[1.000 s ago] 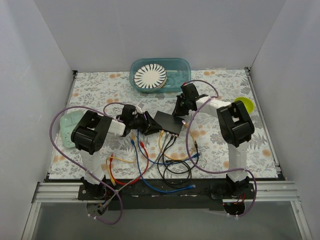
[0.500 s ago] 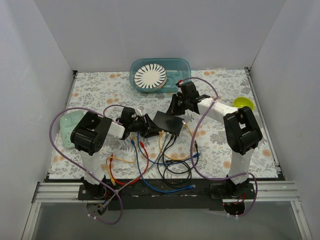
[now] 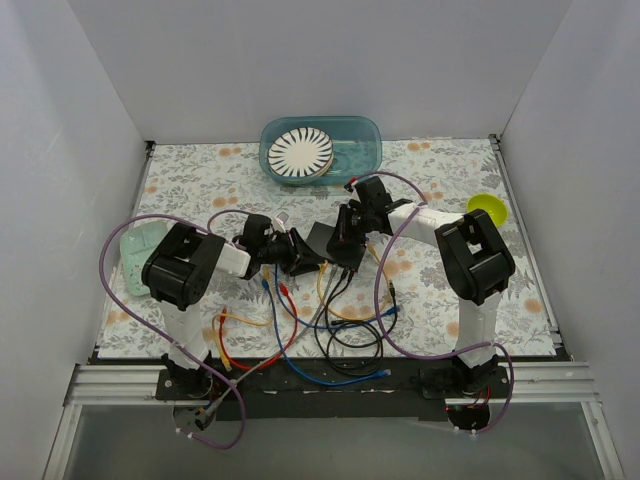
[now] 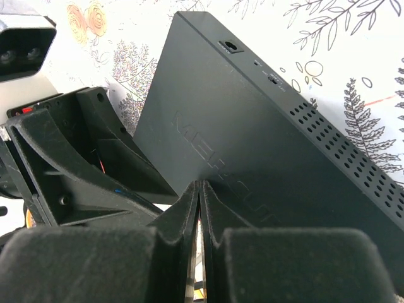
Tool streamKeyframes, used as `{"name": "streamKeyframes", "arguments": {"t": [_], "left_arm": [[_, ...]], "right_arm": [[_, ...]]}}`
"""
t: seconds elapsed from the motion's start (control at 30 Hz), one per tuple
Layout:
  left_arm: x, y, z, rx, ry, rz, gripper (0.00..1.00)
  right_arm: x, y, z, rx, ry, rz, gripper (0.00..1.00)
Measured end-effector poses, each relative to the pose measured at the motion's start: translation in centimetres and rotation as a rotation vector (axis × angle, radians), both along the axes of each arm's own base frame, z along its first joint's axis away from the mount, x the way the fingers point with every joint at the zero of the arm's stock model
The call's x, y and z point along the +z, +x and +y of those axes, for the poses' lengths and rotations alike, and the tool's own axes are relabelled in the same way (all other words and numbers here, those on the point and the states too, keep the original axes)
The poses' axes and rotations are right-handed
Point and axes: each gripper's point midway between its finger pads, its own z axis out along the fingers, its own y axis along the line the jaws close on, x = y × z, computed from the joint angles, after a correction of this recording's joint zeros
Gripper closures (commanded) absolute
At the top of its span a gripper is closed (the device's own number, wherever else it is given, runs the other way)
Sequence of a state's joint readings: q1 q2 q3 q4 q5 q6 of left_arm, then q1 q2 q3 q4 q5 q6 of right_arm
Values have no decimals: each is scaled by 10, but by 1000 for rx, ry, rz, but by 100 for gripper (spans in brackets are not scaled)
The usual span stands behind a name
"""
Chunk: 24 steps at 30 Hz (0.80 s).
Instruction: Pull the plug from the switch port
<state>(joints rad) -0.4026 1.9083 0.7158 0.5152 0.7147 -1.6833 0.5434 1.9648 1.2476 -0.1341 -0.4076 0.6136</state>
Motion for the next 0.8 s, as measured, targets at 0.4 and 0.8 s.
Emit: {"name": "streamKeyframes", "arguments": {"t": [0.4, 0.8], "left_arm": [[-3, 10, -11, -2, 14, -1, 72], [-8, 9, -10, -13, 18, -5, 92]], "right_arm": [[0, 4, 3, 7, 3, -7, 91], [0, 8, 5, 13, 3, -13, 91]]}}
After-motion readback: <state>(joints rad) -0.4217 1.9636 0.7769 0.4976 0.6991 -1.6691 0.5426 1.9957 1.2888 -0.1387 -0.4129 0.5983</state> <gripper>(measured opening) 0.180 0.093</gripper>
